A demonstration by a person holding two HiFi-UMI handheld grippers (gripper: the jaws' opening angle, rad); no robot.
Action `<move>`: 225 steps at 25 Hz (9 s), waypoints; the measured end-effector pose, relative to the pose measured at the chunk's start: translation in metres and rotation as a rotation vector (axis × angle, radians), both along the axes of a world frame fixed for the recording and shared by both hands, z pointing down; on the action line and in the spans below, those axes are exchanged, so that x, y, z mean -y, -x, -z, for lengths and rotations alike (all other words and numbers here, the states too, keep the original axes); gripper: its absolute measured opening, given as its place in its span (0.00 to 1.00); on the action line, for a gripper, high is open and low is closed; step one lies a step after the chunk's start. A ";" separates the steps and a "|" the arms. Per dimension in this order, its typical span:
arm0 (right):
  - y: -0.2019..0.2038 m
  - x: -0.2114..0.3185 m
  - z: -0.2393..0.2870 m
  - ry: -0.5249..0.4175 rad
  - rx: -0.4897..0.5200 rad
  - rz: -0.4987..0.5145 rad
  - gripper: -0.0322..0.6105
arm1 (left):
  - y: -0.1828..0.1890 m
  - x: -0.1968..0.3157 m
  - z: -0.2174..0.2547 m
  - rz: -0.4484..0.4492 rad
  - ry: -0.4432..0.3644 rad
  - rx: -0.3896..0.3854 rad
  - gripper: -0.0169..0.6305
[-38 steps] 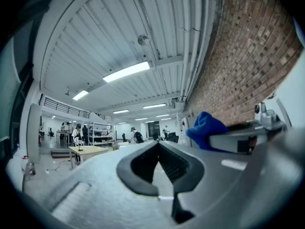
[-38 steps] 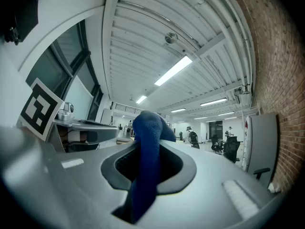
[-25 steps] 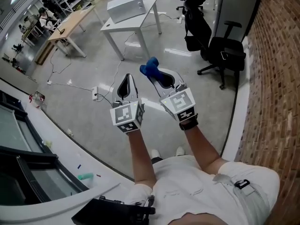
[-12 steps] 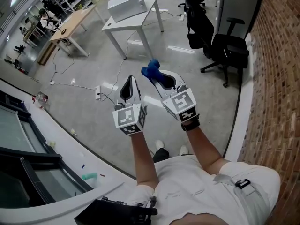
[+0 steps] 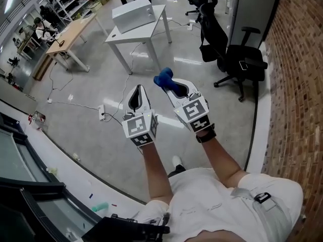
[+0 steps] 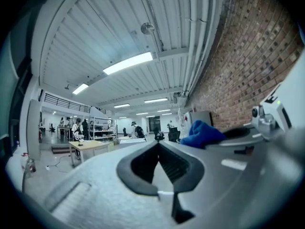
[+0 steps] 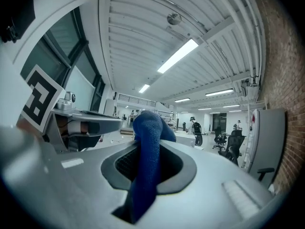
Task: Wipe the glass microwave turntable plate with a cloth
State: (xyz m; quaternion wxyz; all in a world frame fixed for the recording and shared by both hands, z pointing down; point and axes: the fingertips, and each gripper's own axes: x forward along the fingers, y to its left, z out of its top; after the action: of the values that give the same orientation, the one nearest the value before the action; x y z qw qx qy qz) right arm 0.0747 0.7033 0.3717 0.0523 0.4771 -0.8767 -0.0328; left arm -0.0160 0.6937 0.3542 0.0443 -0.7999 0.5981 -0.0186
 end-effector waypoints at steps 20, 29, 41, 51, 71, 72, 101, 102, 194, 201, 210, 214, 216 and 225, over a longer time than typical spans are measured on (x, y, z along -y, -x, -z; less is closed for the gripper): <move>0.104 0.127 0.001 0.009 0.048 -0.042 0.14 | 0.112 0.116 -0.022 -0.005 0.094 -0.180 0.03; 0.098 0.227 0.013 -0.006 0.113 -0.007 0.14 | 0.094 0.211 0.000 -0.005 0.045 -0.118 0.03; 0.041 0.358 0.041 -0.067 0.147 -0.038 0.14 | 0.039 0.350 0.016 0.041 -0.006 -0.007 0.02; 0.019 0.417 -0.006 0.007 0.123 0.009 0.14 | 0.014 0.409 -0.021 0.046 0.051 0.003 0.03; 0.082 0.646 0.032 -0.169 0.087 0.029 0.13 | 0.100 0.652 0.001 0.044 -0.018 -0.048 0.02; 0.086 0.654 0.034 -0.172 0.083 0.024 0.13 | 0.105 0.660 0.000 0.038 -0.018 -0.046 0.02; 0.020 0.997 -0.002 0.040 0.185 0.248 0.13 | 0.057 0.960 -0.014 -0.078 0.068 0.013 0.03; 0.018 1.004 -0.003 0.045 0.180 0.263 0.13 | 0.055 0.969 -0.018 -0.076 0.085 0.018 0.03; 0.204 1.071 -0.180 0.472 -0.954 0.952 0.13 | 0.209 1.144 -0.162 -0.087 0.566 -0.016 0.03; 0.269 1.163 -0.180 0.425 -0.873 0.820 0.13 | 0.210 1.138 -0.156 -0.095 0.560 -0.036 0.03; 0.201 1.300 -0.195 0.551 -0.885 0.479 0.13 | 0.205 1.135 -0.150 -0.121 0.555 -0.017 0.03; 0.154 1.300 -0.198 0.628 -0.807 0.484 0.13 | 0.202 1.140 -0.150 -0.124 0.550 -0.013 0.03; 0.120 1.301 -0.199 0.627 -0.828 0.447 0.13 | 0.197 1.143 -0.150 -0.133 0.548 -0.012 0.03; 0.039 1.211 -0.190 0.640 -0.904 0.499 0.13 | 0.180 1.154 -0.149 -0.162 0.548 0.002 0.03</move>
State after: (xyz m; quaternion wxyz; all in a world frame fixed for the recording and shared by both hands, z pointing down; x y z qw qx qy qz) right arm 0.0361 -0.5079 0.5617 0.5511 0.1566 -0.8193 0.0216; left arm -0.1960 -0.4601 0.5032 -0.1715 -0.8272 0.5050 -0.1769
